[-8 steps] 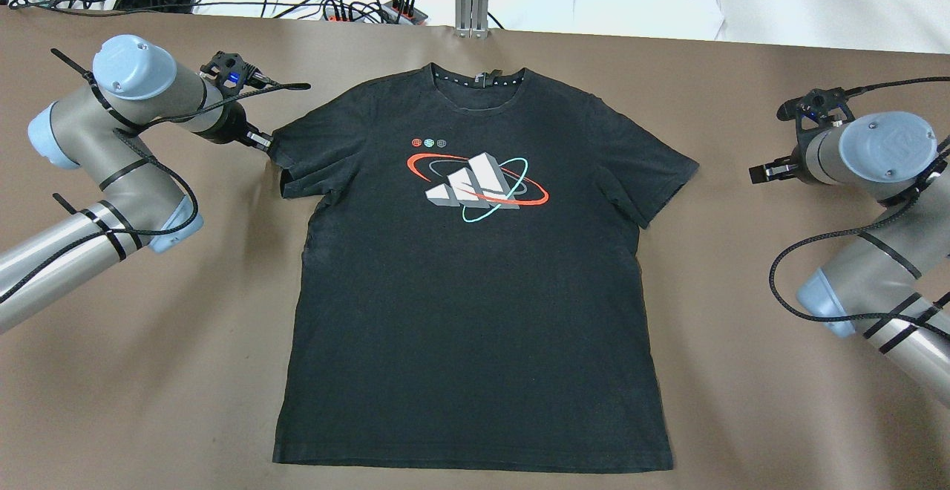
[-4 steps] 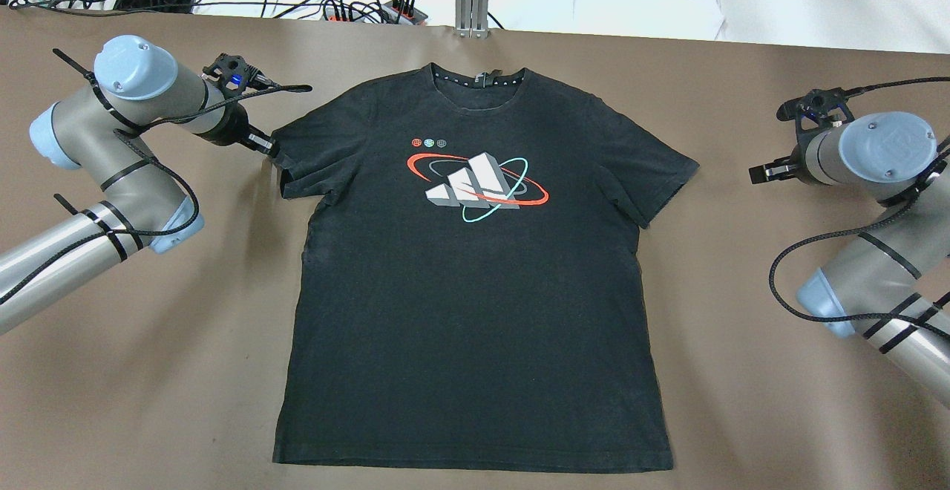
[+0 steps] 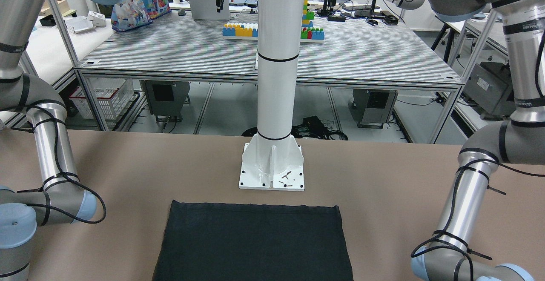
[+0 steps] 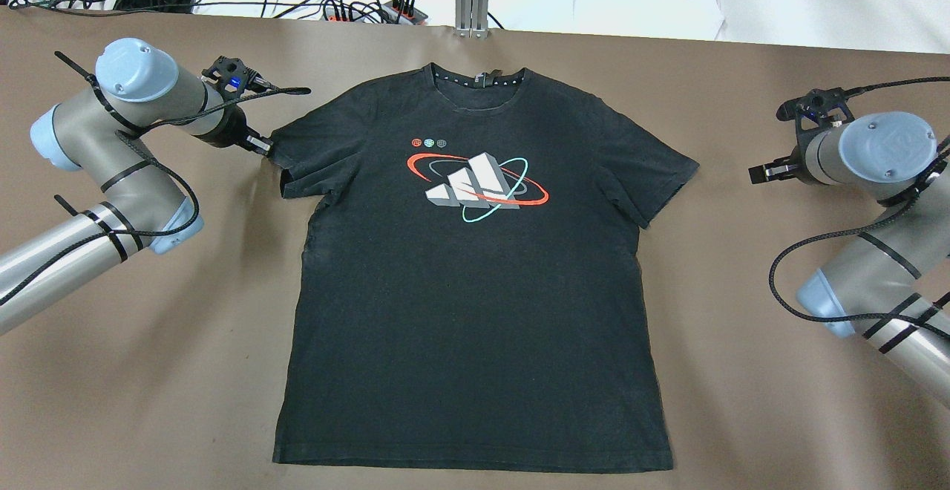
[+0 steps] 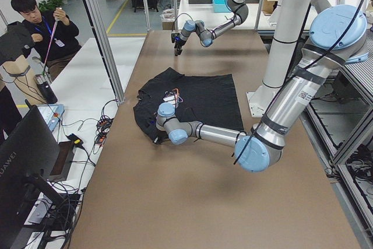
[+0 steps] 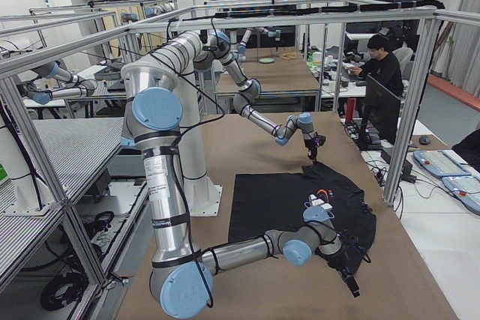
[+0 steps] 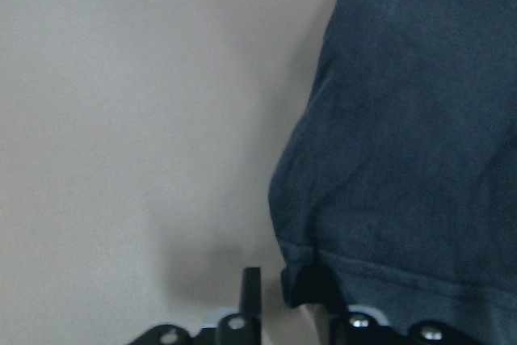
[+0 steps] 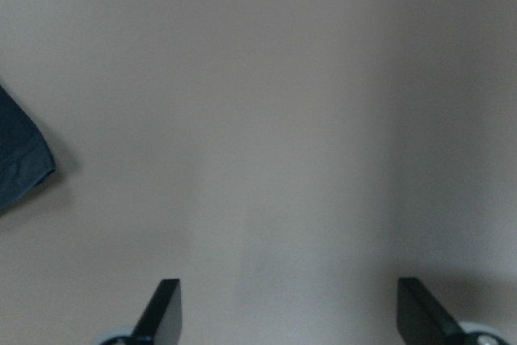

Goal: Fold clothes
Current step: 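Move the left gripper to the sleeve nearest it and grasp it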

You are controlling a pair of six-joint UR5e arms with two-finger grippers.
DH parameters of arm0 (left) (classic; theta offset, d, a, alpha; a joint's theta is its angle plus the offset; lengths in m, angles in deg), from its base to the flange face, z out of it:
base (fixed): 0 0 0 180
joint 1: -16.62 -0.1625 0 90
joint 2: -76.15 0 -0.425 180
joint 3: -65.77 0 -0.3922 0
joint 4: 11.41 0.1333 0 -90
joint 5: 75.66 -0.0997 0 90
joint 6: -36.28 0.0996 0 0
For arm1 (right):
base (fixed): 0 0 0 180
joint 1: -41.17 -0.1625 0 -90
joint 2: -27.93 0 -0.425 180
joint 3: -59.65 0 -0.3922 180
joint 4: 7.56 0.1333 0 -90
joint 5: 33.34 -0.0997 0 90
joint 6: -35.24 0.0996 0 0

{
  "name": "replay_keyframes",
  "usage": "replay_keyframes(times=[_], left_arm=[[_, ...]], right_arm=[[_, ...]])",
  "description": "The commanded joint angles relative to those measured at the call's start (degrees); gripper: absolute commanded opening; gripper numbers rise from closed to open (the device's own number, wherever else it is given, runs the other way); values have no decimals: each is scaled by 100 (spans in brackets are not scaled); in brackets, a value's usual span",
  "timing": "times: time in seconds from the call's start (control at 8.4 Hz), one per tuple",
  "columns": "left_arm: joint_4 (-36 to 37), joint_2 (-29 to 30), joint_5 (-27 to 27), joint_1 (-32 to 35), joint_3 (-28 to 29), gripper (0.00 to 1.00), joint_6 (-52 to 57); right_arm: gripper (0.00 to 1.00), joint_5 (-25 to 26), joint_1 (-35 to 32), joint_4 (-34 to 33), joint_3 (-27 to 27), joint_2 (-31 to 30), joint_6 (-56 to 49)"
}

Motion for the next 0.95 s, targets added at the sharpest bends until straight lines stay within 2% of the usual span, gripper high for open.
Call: replay_keyframes(times=[0.0, 0.36, 0.6, 0.71, 0.83], left_arm=[[-1, 72, 35, 39, -57, 0, -57], [-1, 230, 350, 196, -189, 0, -337], [78, 344, 369, 162, -565, 0, -959], [183, 519, 369, 153, -654, 0, -1336], [593, 790, 334, 92, -768, 0, -1610]], right_arm=[[94, 0, 0, 0, -5, 0, 9], [94, 0, 9, 9, -14, 0, 9], [94, 0, 9, 9, -22, 0, 9], [94, 0, 9, 9, -31, 0, 9], [94, 0, 9, 9, -31, 0, 9]])
